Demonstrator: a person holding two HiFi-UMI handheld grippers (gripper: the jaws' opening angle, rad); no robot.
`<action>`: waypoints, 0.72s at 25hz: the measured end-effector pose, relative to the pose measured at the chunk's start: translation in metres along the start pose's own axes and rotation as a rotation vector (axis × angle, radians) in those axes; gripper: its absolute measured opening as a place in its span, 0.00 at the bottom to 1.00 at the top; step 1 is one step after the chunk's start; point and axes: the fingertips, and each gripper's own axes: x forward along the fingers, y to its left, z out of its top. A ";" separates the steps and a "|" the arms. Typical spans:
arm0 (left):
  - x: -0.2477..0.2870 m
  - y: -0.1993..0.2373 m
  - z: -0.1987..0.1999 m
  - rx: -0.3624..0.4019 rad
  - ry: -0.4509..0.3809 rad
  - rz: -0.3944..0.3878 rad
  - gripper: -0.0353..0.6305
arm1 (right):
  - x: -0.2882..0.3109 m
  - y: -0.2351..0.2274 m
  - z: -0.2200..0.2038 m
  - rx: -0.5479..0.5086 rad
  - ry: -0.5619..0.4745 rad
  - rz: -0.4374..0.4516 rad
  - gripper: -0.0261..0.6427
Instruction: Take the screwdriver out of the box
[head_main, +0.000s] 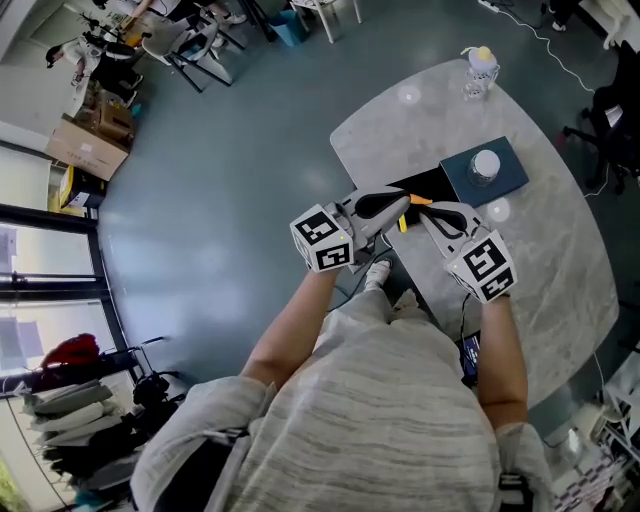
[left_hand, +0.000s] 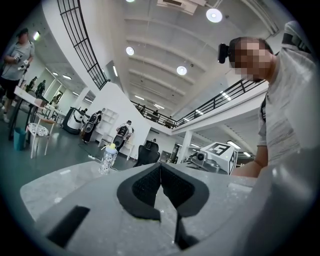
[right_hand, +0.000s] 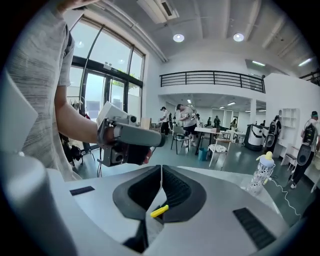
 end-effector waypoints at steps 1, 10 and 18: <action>0.000 0.005 -0.001 -0.007 -0.003 0.001 0.08 | 0.005 -0.001 -0.002 -0.010 0.021 0.006 0.06; 0.005 0.043 -0.010 -0.052 -0.015 0.003 0.08 | 0.044 -0.012 -0.022 -0.047 0.152 0.062 0.06; 0.010 0.078 -0.027 -0.109 -0.017 0.023 0.08 | 0.070 -0.023 -0.056 -0.118 0.278 0.095 0.06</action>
